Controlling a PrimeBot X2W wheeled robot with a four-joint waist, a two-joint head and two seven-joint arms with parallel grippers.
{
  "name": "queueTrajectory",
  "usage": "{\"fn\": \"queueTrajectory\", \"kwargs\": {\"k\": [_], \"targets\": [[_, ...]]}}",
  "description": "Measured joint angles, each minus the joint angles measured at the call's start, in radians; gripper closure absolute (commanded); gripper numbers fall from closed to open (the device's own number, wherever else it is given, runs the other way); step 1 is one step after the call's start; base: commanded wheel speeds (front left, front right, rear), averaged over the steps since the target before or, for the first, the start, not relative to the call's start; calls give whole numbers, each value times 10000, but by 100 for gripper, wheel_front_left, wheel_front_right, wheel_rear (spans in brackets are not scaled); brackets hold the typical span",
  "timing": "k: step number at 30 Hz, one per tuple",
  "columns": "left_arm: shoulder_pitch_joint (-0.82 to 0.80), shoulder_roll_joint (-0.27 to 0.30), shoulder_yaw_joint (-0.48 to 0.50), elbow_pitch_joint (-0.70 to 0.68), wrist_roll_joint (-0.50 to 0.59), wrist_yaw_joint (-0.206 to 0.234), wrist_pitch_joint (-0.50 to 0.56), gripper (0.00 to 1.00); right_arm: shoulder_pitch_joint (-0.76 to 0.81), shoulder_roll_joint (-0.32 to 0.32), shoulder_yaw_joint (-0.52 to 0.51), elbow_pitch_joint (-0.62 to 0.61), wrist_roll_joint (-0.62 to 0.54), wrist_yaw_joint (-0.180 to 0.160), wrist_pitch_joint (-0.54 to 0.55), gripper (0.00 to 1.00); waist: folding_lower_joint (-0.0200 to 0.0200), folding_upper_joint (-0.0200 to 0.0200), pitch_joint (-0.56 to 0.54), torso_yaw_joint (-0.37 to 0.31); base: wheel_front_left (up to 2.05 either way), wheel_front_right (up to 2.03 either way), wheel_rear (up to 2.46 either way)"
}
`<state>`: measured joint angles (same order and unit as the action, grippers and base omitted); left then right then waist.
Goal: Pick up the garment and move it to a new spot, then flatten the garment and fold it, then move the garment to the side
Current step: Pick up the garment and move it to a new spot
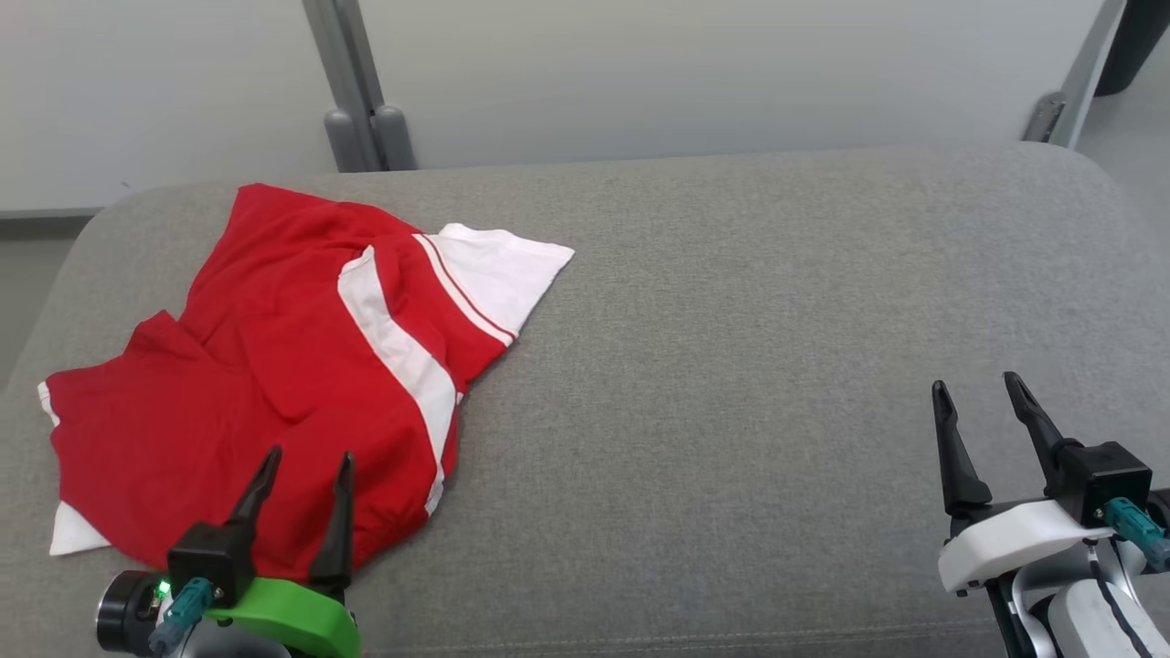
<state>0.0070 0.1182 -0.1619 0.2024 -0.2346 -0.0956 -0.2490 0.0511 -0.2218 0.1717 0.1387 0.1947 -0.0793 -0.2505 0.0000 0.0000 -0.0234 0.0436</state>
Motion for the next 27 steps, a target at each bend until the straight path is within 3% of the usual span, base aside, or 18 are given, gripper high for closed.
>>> {"fn": "queueTrajectory", "kwargs": {"k": [18, 27], "targets": [[12, -6, 529, 428, -17, -25, 2, 0, -1, 324, 174, 82, -15, 286, 0, 0, 0, 0, -112, 1858, 0, 0, 0], [175, -46, 976, 460, -190, -27, 2, 0, -21, 345, 359, 173, -121, 437, 0, 0, 0, 0, 5, 2046, 0, 0, 0]]}}
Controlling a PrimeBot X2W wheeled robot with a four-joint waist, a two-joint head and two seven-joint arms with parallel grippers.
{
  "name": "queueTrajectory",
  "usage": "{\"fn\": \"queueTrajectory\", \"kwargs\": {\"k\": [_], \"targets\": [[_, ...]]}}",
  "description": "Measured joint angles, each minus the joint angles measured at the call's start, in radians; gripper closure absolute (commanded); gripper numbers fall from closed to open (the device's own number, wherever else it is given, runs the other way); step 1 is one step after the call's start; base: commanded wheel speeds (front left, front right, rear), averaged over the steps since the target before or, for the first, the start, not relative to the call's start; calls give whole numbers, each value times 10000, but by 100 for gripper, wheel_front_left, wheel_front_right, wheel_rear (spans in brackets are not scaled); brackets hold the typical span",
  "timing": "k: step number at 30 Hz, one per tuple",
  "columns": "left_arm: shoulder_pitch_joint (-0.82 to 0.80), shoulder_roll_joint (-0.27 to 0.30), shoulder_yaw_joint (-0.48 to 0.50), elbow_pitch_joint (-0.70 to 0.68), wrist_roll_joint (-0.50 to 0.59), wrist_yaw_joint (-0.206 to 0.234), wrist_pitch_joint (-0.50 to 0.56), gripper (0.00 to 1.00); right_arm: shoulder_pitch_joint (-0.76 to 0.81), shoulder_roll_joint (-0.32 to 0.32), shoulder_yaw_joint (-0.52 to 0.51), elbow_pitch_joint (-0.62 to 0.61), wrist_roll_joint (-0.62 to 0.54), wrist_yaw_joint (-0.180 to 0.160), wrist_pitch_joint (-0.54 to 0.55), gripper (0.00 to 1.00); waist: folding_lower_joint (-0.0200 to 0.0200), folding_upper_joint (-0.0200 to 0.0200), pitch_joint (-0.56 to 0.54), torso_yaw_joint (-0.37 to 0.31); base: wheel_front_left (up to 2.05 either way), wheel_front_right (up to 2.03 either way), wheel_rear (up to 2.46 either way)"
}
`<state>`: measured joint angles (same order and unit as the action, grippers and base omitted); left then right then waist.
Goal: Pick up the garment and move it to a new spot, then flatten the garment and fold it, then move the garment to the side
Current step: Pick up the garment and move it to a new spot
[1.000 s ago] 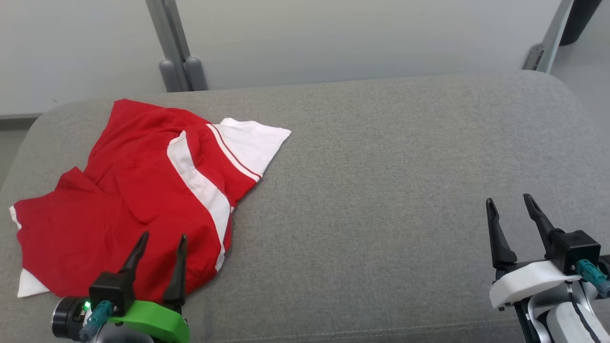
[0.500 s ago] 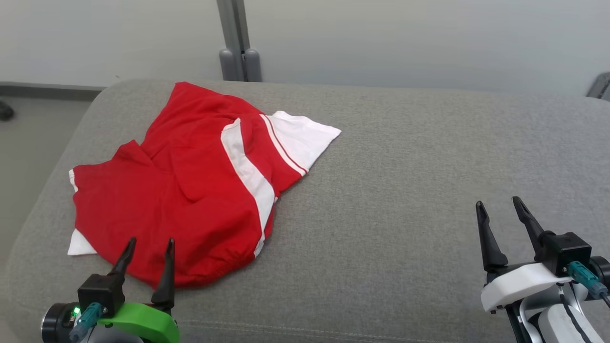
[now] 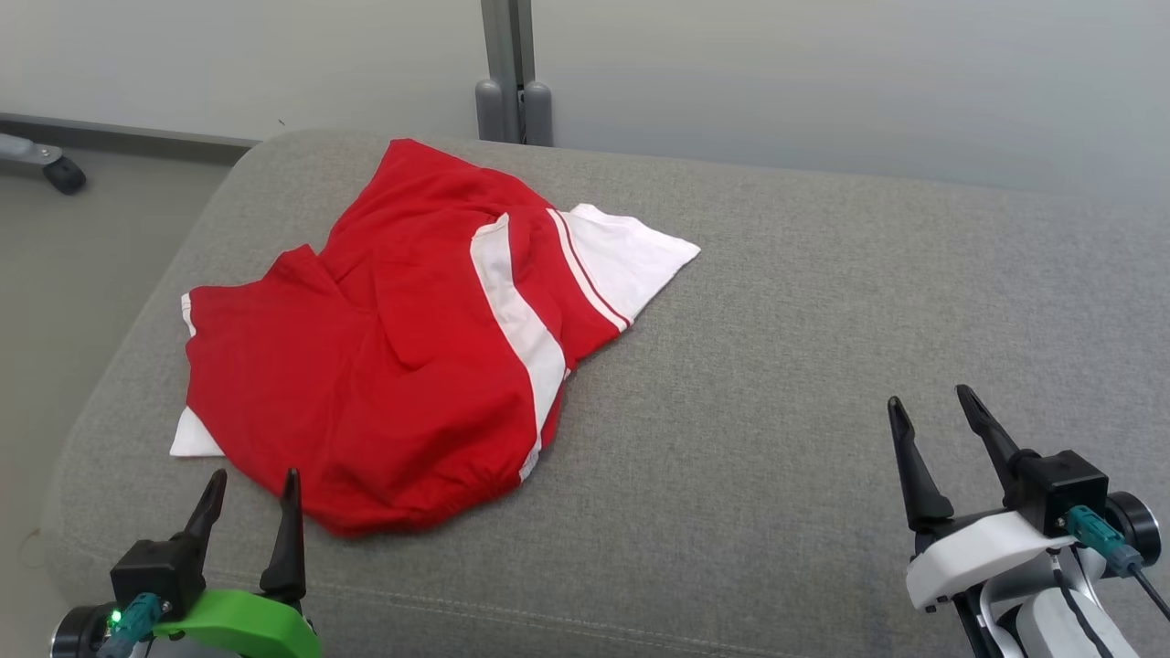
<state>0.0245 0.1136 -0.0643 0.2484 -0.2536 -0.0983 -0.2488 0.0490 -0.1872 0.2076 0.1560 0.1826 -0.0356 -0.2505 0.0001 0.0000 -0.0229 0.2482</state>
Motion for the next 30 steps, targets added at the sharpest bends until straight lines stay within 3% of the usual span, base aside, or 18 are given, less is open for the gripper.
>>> {"fn": "queueTrajectory", "kwargs": {"k": [9, 19, 30], "targets": [[29, -556, 301, 1212, -1590, -84, 23, 0, -12, -21, 4, 23, -86, 4, 0, 0, 0, 0, 267, -157, 0, 0, 0], [-1159, -734, 692, 2063, -3624, -151, 959, 0, -250, -161, 35, -140, -259, 6, 0, 0, 0, 0, 998, -249, 0, 0, 0], [-2108, -796, 1012, 3382, -4207, 4, 1643, 0, -863, -186, 128, -165, -531, 77, -10, 0, 0, 0, 1920, -429, 0, 0, 0]]}}
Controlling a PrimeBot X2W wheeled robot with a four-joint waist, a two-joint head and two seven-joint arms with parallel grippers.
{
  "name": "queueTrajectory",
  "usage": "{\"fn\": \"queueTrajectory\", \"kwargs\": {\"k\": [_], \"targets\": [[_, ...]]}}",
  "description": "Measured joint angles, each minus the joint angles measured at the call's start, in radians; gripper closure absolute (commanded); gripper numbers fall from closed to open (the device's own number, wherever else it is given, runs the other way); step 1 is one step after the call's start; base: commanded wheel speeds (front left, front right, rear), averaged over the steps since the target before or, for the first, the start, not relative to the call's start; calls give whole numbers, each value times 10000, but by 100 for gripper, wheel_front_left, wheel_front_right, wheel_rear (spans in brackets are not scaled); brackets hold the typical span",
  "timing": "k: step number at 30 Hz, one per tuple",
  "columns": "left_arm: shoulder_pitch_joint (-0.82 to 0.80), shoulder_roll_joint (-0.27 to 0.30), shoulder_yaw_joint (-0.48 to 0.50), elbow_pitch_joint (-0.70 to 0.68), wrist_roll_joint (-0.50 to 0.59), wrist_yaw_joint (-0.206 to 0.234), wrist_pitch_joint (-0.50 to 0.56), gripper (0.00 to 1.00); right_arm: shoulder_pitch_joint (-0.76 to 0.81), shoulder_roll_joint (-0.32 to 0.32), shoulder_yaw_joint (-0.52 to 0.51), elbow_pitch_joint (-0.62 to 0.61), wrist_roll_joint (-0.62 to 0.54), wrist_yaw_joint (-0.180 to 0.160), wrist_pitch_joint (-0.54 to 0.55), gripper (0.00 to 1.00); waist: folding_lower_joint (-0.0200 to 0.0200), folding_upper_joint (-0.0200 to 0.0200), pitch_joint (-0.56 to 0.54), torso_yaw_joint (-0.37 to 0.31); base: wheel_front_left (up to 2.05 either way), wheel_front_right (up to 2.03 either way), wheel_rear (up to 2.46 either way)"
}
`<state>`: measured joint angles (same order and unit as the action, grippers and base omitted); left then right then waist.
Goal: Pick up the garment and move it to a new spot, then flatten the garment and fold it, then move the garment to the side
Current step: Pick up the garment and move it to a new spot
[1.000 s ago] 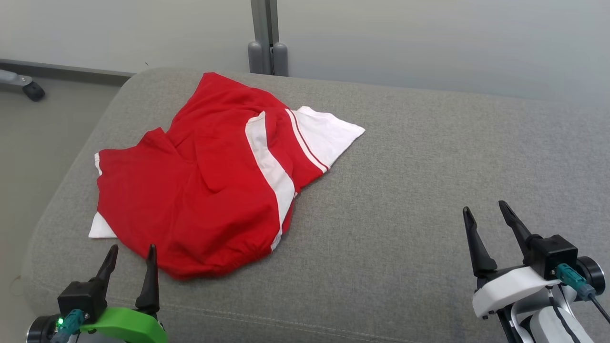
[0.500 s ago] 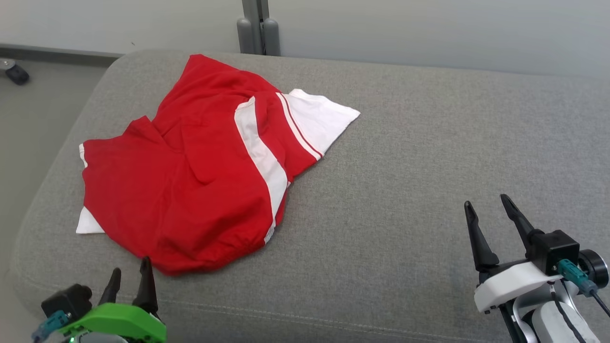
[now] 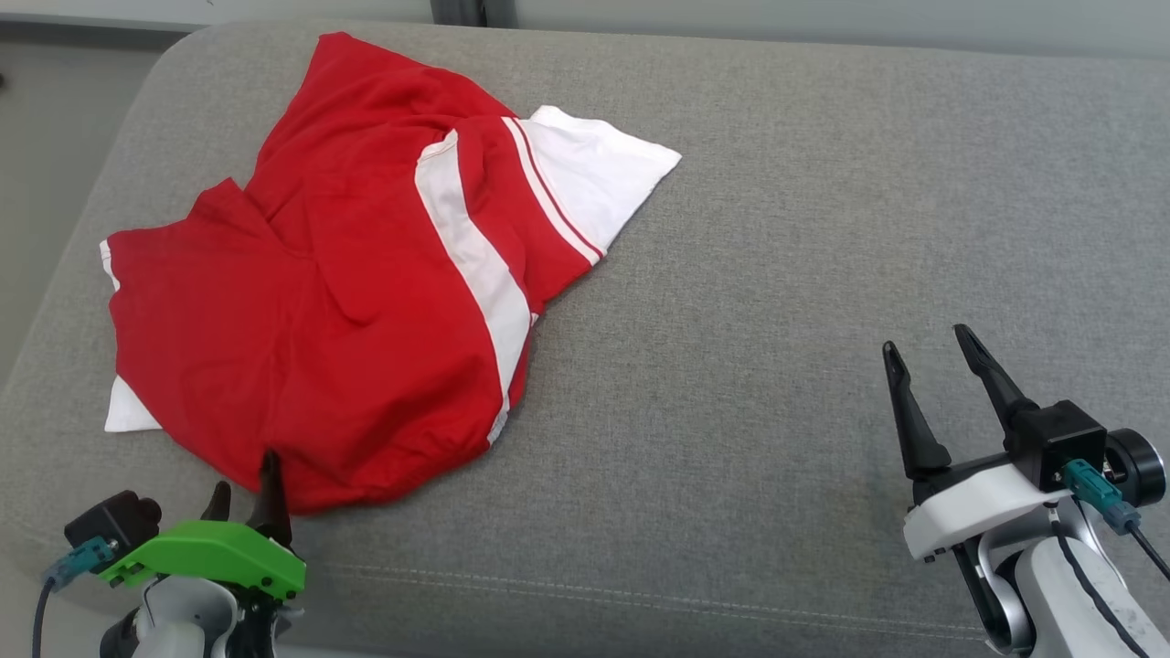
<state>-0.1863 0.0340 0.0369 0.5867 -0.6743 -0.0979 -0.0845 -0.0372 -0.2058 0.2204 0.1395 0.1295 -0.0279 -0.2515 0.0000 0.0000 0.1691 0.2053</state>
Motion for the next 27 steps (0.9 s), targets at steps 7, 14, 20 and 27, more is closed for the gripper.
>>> {"fn": "queueTrajectory", "kwargs": {"k": [7, 14, 20, 27], "targets": [[-533, -38, -111, 351, -422, -81, 178, 100, -2, 67, -42, 48, 17, -8, -2, 0, 0, 0, 68, -69, 0, 0, 0], [-613, -40, -190, 690, -483, -92, 176, 100, -55, 186, 4, 113, 19, 12, -2, 0, 0, 0, -39, -114, 0, 0, 0], [-1265, -50, -621, 341, -437, -178, 71, 100, -57, 217, -40, 140, 21, 12, -2, 0, 0, 0, -98, -133, 0, 0, 0], [-1786, -58, -1363, -134, -502, -253, 222, 100, -243, 562, 184, 203, 27, 100, -2, 0, 0, 0, -125, -338, 0, 0, 0]]}}
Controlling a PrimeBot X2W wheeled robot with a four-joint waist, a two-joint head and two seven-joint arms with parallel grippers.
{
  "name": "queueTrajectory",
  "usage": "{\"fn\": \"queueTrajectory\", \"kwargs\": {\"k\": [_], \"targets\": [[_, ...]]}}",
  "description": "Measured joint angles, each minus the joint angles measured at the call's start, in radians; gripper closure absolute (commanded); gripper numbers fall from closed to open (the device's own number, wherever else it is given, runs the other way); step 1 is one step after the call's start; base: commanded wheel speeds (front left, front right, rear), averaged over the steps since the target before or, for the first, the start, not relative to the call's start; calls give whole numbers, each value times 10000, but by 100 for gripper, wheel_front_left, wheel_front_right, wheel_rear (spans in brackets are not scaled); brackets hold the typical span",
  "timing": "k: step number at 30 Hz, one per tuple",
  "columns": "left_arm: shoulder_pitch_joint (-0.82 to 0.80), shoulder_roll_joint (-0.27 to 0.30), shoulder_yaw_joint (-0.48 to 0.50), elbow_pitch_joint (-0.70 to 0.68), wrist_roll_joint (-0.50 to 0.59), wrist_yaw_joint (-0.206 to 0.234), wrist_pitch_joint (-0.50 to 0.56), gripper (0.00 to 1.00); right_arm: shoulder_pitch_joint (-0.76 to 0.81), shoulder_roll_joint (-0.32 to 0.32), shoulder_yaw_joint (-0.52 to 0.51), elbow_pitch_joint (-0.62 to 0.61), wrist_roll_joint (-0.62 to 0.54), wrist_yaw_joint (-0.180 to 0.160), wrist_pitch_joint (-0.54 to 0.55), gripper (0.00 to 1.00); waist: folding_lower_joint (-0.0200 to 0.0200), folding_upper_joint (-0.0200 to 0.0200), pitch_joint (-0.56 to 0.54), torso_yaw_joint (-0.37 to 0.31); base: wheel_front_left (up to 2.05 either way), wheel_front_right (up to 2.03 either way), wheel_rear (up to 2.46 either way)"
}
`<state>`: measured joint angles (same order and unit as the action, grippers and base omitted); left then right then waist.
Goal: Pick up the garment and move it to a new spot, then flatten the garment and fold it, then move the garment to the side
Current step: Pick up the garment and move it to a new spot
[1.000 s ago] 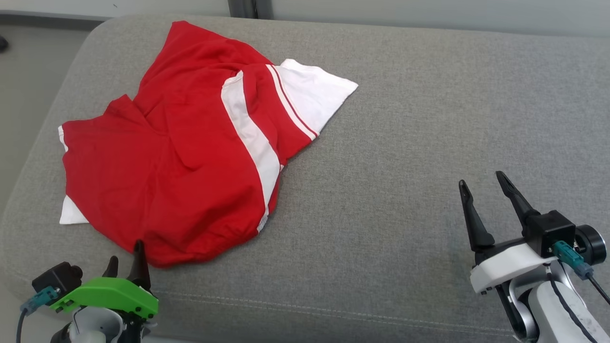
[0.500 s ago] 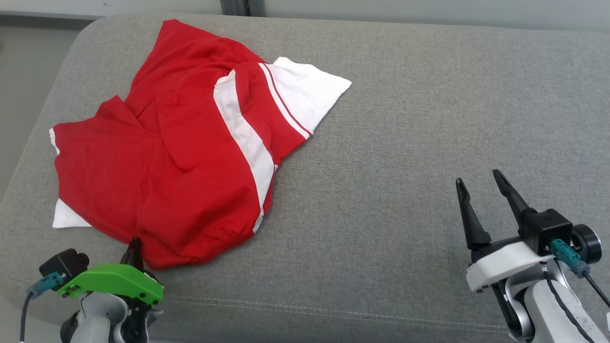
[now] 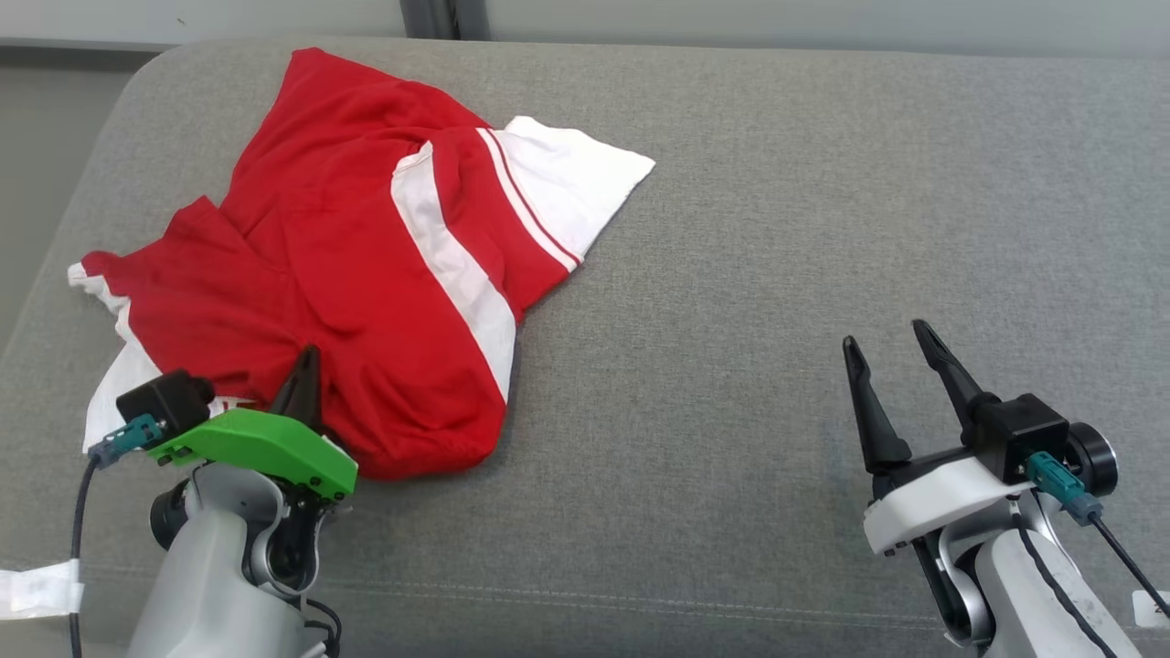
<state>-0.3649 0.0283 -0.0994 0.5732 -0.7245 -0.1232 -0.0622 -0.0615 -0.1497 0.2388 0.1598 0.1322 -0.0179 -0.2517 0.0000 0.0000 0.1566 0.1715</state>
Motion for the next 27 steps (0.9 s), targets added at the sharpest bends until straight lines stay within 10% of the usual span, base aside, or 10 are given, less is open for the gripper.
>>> {"fn": "queueTrajectory", "kwargs": {"k": [11, 27], "targets": [[-226, 8, -2953, -708, -734, -8, 525, 100, -98, 495, -75, -59, 86, -194, 0, 0, 0, 0, -55, -1150, 0, 0, 0], [-265, 84, -4625, -1014, -1273, -8, 522, 100, 227, 612, 90, -186, 84, -107, 0, 0, 0, 0, -121, -3339, 0, 0, 0]]}}
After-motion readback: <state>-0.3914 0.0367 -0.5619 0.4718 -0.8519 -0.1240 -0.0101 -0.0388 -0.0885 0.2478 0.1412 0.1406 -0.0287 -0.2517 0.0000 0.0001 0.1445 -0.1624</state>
